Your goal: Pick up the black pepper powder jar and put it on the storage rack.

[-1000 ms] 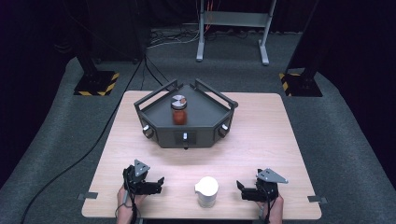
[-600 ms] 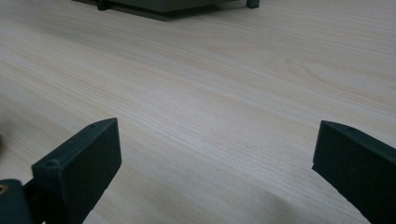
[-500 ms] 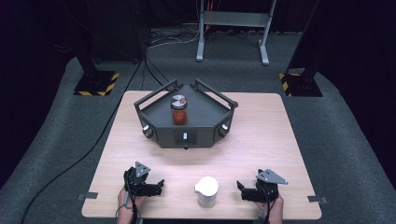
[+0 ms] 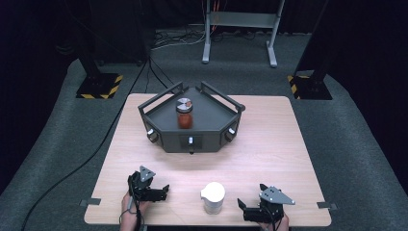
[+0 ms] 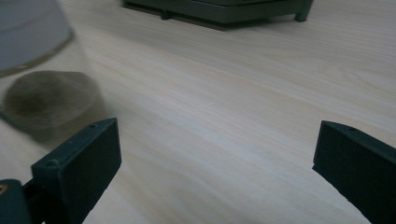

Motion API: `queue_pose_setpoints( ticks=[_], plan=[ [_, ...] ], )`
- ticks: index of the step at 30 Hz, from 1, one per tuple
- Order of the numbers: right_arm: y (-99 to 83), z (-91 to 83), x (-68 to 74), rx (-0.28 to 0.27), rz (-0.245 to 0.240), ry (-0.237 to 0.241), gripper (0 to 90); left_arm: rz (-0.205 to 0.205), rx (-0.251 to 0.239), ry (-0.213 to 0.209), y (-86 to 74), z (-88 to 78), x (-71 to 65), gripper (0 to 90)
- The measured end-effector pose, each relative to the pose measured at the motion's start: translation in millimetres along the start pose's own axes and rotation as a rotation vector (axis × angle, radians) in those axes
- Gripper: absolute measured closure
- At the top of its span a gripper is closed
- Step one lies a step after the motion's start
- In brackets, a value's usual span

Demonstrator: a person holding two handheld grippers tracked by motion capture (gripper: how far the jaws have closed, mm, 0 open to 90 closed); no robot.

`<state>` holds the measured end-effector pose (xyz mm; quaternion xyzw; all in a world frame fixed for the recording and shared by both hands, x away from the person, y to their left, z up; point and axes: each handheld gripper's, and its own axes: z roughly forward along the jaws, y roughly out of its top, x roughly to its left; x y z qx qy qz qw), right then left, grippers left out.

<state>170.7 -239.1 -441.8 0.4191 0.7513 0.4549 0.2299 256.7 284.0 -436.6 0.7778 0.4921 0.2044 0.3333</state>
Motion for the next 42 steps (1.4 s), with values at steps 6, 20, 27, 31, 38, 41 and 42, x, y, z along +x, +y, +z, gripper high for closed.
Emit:
queue_pose_setpoints(
  ticks=[6,20,27,31,38,41,42],
  plan=[
    [2.1,-7.5,18.1,0.001,-0.038,0.057,0.0,0.000,0.000,0.003,0.0,0.0,-0.7,0.2],
    [10.9,10.5,33.0,0.014,-0.112,0.211,0.0,-0.001,0.000,0.001,-0.1,0.0,-0.1,0.4],
    [19.8,30.7,40.3,0.020,-0.153,0.259,0.0,-0.001,0.000,0.001,-0.1,0.0,-0.1,0.3],
    [22.6,40.1,41.8,0.020,-0.155,0.265,0.0,0.000,0.000,0.000,0.0,0.0,0.0,0.3],
    [24.2,51.9,47.4,0.005,-0.164,0.250,0.0,-0.001,0.000,0.001,-0.1,0.0,-0.1,0.3],
    [19.4,51.3,48.2,-0.028,-0.153,0.241,4.8,0.000,0.000,0.001,0.0,0.0,-0.2,0.3],
    [18.3,51.1,48.5,-0.036,-0.152,0.238,7.3,0.000,0.000,0.001,0.0,0.0,-0.2,0.3]
  ],
)
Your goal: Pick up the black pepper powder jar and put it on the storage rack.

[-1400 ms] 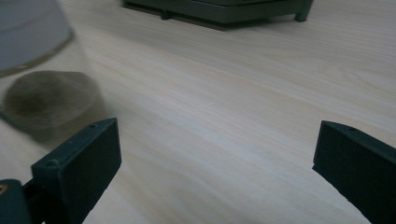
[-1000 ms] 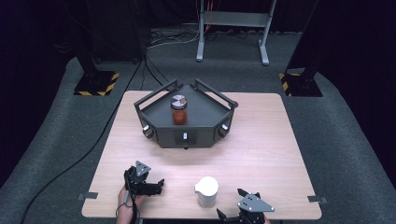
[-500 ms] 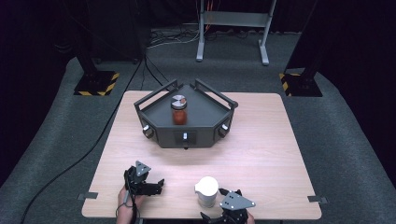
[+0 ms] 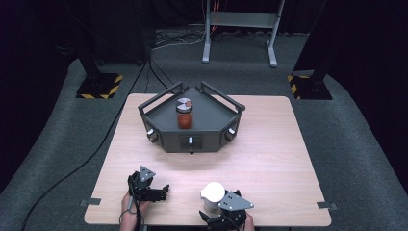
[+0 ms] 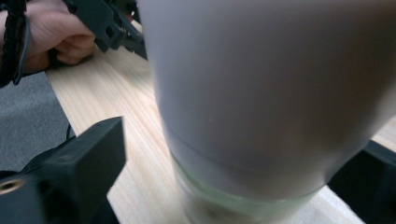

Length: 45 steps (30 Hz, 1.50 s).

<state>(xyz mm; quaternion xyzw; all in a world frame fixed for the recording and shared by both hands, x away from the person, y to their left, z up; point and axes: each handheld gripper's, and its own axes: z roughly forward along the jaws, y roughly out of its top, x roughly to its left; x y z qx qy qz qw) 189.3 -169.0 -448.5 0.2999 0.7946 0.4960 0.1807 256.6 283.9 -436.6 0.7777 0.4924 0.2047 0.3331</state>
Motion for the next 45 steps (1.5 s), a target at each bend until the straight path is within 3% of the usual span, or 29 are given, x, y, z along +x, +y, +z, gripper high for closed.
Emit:
queue_pose_setpoints(
  ticks=[13,29,45],
  plan=[
    [-4.4,1.3,-2.9,-0.026,-0.001,-0.019,29.3,0.001,-0.001,0.004,-0.1,0.1,-0.8,0.3],
    [-7.8,0.2,-2.1,-0.050,0.005,-0.028,30.0,0.011,-0.004,0.000,-0.7,-0.1,-1.0,0.9],
    [3.9,-9.1,-4.1,-0.072,0.011,-0.053,29.9,0.016,-0.005,-0.004,-0.9,-0.3,-0.8,1.3]
  ],
)
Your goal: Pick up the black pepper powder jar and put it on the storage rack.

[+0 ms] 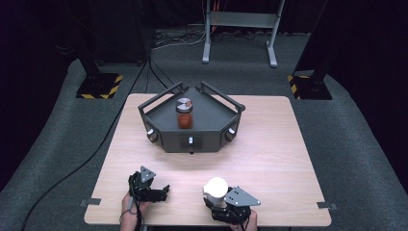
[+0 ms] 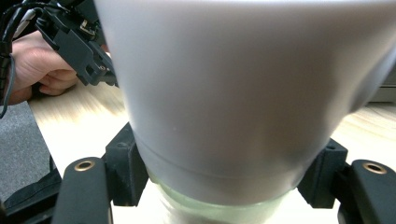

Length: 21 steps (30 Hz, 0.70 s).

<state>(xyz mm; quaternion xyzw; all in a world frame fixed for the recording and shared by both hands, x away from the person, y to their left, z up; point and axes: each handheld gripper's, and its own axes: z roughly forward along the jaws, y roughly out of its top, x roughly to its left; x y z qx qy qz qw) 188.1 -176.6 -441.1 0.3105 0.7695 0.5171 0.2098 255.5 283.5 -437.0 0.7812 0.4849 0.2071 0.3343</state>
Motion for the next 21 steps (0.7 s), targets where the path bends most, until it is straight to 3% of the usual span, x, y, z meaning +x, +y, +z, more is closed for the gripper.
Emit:
queue_pose_setpoints(
  ticks=[21],
  plan=[
    [8.5,-1.0,-10.9,-0.023,0.021,-0.032,30.0,0.002,0.000,-0.005,-0.1,-0.1,0.7,1.8]
  ],
)
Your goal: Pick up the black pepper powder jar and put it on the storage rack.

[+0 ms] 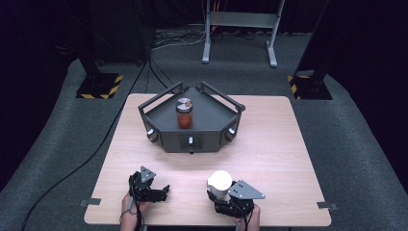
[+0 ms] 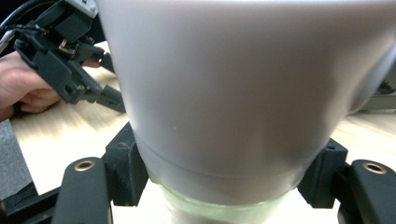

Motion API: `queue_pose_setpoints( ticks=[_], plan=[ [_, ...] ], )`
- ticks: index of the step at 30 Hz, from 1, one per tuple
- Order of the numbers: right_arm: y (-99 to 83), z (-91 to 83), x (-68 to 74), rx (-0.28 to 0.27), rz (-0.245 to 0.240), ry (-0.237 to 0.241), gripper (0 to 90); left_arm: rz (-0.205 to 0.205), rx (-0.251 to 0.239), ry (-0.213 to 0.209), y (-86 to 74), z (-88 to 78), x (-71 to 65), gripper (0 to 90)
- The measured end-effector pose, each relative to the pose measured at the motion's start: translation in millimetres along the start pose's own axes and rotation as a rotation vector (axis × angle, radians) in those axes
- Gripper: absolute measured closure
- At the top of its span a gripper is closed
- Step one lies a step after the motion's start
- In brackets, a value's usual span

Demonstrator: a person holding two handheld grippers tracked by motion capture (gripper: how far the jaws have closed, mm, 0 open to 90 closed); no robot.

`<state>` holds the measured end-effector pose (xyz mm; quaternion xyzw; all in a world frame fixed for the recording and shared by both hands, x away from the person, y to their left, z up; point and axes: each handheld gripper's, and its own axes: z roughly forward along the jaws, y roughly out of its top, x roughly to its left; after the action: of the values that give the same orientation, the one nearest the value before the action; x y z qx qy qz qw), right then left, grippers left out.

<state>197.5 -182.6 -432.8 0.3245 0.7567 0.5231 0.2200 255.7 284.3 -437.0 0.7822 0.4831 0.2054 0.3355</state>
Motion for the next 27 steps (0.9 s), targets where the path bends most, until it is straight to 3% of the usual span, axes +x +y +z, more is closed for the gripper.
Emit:
queue_pose_setpoints(
  ticks=[27],
  plan=[
    [25.4,1.7,-14.6,-0.028,-0.018,-0.035,30.0,-0.001,0.000,-0.001,0.1,0.0,0.2,1.9]
  ],
)
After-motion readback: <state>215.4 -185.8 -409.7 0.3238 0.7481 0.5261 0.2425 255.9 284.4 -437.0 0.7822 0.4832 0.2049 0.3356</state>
